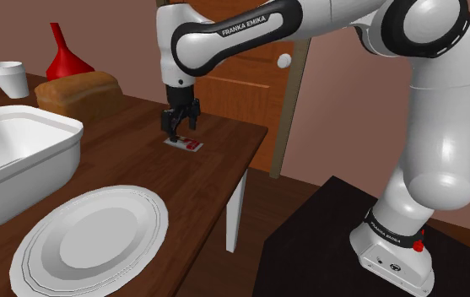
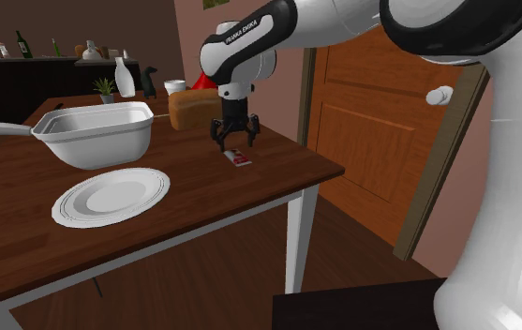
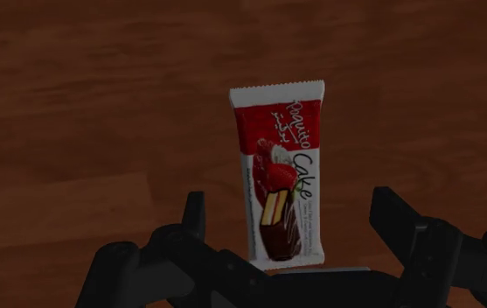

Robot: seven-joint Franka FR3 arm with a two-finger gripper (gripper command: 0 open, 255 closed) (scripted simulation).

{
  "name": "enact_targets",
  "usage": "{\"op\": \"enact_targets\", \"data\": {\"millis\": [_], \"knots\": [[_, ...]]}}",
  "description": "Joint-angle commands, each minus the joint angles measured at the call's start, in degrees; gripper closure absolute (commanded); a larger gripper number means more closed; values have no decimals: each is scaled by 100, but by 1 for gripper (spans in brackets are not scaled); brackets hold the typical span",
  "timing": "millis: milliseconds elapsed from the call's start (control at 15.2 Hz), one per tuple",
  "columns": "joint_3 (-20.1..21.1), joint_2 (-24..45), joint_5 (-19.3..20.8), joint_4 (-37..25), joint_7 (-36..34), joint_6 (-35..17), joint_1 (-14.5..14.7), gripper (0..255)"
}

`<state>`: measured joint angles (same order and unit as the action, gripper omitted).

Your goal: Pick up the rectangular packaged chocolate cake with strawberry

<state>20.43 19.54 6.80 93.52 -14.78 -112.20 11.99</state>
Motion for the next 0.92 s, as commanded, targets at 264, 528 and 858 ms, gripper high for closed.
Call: {"op": "enact_targets", "data": {"millis": [264,528,858], "knots": [[-27,186,86,200,-55,-379,31,0],[-29,197,92,226,-58,-415,31,255],[-31,192,90,244,-54,-428,26,255]]}}
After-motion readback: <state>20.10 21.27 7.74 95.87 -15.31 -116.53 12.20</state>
